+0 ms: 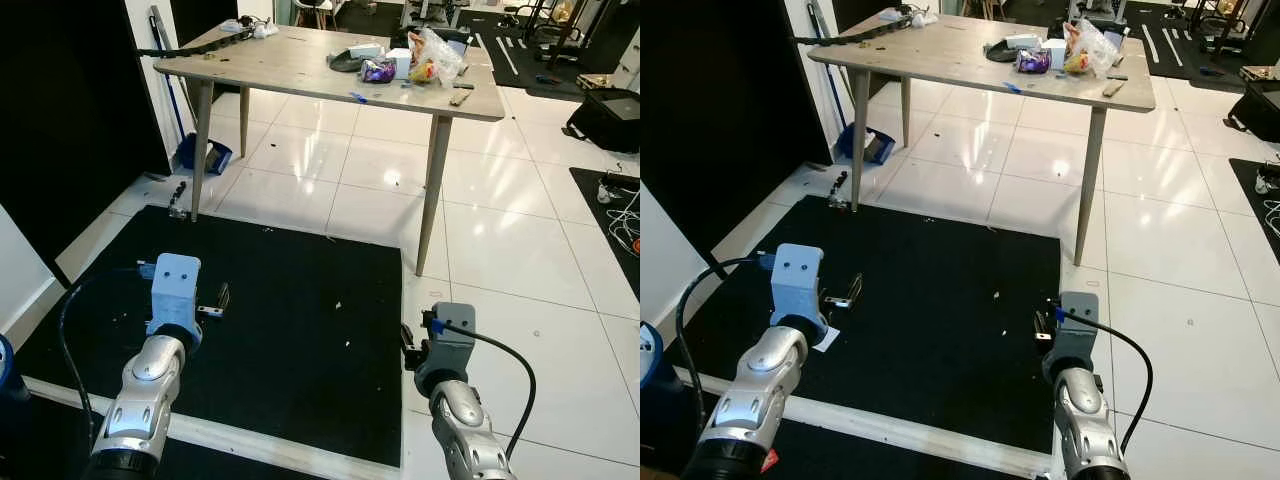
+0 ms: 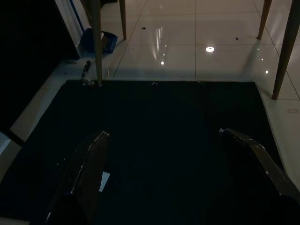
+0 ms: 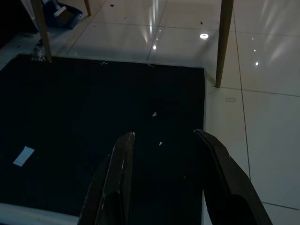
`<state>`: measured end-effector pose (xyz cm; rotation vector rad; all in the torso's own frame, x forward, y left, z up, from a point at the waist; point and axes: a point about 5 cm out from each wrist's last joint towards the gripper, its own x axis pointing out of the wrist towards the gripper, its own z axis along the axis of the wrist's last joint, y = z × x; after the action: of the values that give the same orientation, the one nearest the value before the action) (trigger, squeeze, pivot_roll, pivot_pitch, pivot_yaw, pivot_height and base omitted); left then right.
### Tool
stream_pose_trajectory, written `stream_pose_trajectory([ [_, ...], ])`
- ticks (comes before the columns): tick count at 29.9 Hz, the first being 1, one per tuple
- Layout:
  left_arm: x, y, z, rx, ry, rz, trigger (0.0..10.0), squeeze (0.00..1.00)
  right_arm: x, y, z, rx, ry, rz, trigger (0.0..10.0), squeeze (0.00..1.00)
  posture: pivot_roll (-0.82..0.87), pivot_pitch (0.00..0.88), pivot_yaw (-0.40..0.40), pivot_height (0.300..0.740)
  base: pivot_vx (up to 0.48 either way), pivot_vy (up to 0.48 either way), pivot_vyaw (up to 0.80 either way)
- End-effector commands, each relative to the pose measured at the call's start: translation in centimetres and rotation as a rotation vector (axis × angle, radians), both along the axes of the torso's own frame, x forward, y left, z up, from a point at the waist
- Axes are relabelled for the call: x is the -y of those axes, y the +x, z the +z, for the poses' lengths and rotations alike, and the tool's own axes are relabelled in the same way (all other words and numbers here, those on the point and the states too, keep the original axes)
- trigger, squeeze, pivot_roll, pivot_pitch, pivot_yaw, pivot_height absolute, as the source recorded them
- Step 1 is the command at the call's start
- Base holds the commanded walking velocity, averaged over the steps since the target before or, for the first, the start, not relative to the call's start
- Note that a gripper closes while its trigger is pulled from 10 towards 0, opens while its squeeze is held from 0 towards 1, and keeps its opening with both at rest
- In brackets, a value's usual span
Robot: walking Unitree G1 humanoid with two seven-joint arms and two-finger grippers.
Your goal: Picking trash to rubbish bin
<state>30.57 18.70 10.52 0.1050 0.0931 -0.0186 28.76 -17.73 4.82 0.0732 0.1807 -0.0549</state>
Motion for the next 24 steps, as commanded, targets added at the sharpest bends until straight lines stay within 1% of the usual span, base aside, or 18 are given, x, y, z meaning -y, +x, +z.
stream_pose_trajectory([
  [1,-0.04,-0.1,-0.42,-0.012,0.017,-0.008,10.0,0.0,0.1,-0.09,-0.01,-0.004,-0.006,-0.008,10.0,0.0,-0.04,0.118,0.015,0.74,0.3,0.0,0.0],
  [4,-0.23,-0.04,-0.37,-0.007,0.016,0.011,10.0,0.0,0.1,-0.15,-0.13,-0.008,-0.014,-0.004,10.0,0.0,-0.04,0.113,0.018,0.74,0.299,0.0,0.0],
  [24,-0.2,0.04,-0.21,0.004,0.017,0.011,10.0,0.0,0.42,-0.06,0.04,-0.003,-0.012,-0.027,10.0,0.0,-0.04,0.119,0.011,0.74,0.308,0.0,0.0],
])
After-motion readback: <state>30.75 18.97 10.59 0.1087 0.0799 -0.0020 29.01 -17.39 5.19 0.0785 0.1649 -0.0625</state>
